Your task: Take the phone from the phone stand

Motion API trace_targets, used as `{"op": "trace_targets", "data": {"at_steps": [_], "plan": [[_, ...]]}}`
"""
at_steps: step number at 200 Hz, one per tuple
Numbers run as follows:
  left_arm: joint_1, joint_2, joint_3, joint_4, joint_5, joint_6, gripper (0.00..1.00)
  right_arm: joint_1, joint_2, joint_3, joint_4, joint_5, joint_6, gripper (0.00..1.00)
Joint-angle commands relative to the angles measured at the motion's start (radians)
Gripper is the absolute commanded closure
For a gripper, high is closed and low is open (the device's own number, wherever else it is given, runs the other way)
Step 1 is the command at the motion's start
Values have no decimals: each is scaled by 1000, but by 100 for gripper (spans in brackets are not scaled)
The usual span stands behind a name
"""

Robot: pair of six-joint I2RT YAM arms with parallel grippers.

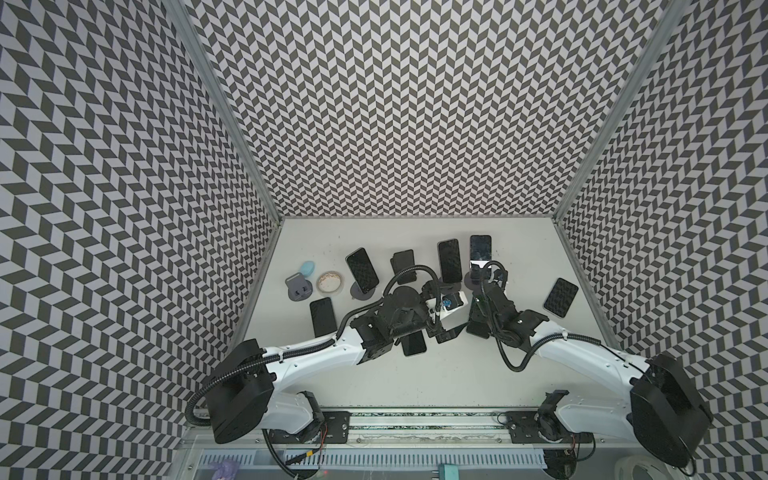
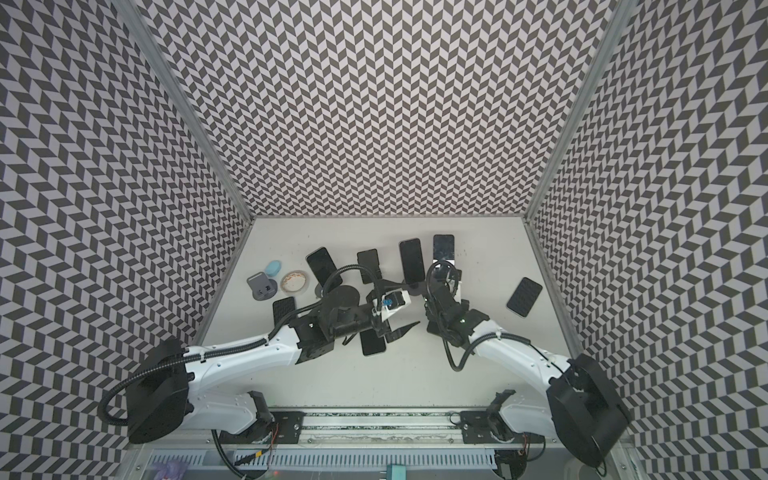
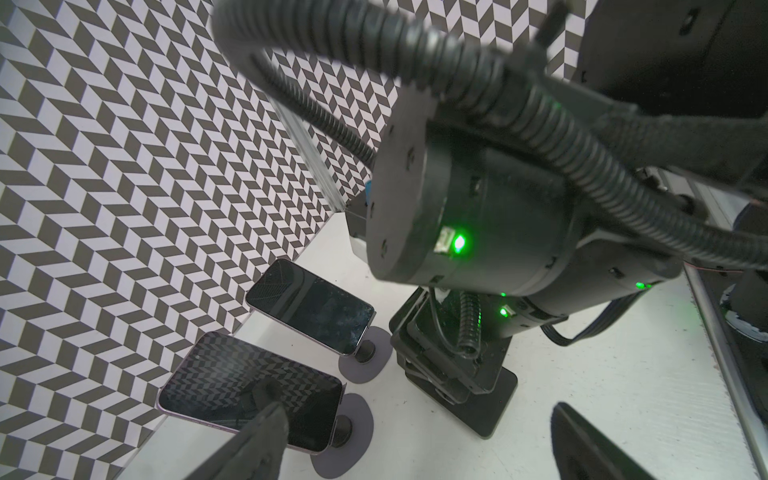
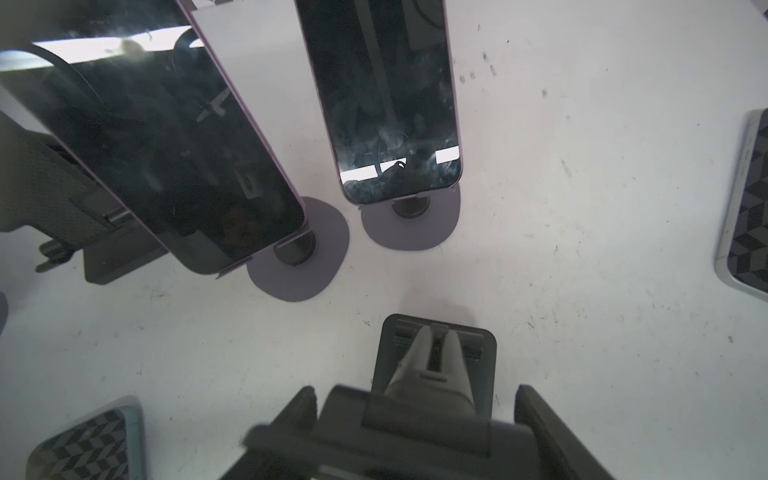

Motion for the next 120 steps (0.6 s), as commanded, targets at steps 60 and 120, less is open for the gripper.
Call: {"op": "trace_targets", "data": {"at_steps": [60, 120], "plan": [[-3, 18, 23, 0, 25, -15, 2, -298, -6, -8, 195, -92, -200, 42], [-4, 60, 22, 28, 54, -63, 2, -505, 147, 74, 296, -219, -271, 42]]}}
